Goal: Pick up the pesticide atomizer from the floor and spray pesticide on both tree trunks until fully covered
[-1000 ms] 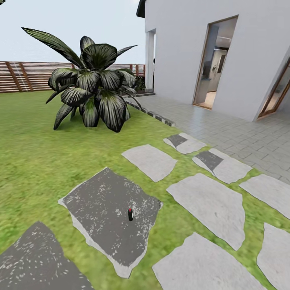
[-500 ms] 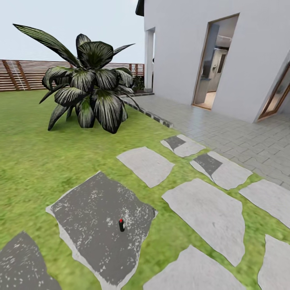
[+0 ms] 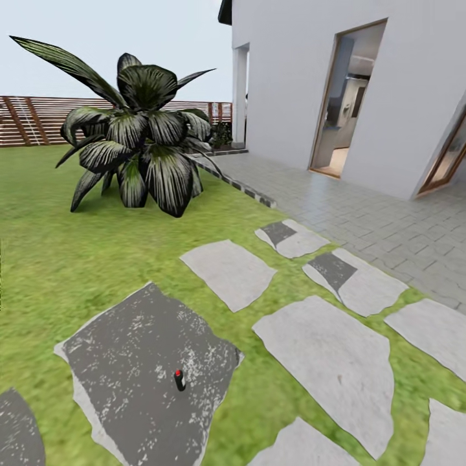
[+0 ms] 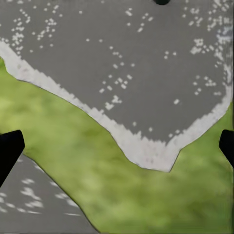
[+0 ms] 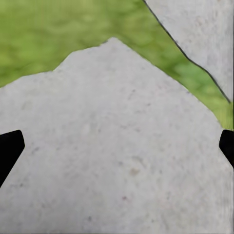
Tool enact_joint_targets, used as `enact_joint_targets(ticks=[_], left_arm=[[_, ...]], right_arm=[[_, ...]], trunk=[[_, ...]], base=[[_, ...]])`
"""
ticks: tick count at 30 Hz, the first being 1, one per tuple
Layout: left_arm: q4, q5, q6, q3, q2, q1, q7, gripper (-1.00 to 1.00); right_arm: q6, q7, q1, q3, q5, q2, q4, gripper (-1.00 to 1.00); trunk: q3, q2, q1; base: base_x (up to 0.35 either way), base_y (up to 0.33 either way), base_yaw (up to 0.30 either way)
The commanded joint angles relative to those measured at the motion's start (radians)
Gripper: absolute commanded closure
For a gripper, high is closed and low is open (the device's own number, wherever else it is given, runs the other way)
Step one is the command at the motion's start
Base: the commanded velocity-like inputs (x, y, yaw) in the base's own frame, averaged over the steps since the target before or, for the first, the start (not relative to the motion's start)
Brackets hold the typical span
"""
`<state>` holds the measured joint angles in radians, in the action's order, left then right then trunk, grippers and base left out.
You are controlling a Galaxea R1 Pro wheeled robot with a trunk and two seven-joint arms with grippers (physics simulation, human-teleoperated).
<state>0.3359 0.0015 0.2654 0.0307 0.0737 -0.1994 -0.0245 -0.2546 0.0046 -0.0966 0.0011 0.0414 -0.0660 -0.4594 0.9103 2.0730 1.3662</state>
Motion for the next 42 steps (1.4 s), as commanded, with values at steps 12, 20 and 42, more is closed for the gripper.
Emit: enact_joint_targets(ticks=[12, 20, 42], left_arm=[[0.000, 0.000, 0.000, 0.000, 0.000, 0.000, 0.000, -1.00], [0.000, 0.000, -0.001, 0.000, 0.000, 0.000, 0.000, -1.00], [0.013, -0.010, -0.004, -0.004, 0.001, -0.008, 0.003, -1.00]], right_arm=[[0.000, 0.000, 0.000, -0.001, 0.000, 0.000, -0.001, -1.00], [0.000, 0.000, 0.000, -0.001, 0.000, 0.000, 0.000, -1.00], [0.000, -0.001, 0.000, 0.000, 0.002, 0.003, -0.010, -1.00]], trunk=[[0.005, 0.000, 0.000], [0.008, 0.000, 0.000], [0.010, 0.000, 0.000]], base=[[0.234, -0.196, 0.247], [0.190, -0.223, 0.262], [0.112, -0.184, 0.049]])
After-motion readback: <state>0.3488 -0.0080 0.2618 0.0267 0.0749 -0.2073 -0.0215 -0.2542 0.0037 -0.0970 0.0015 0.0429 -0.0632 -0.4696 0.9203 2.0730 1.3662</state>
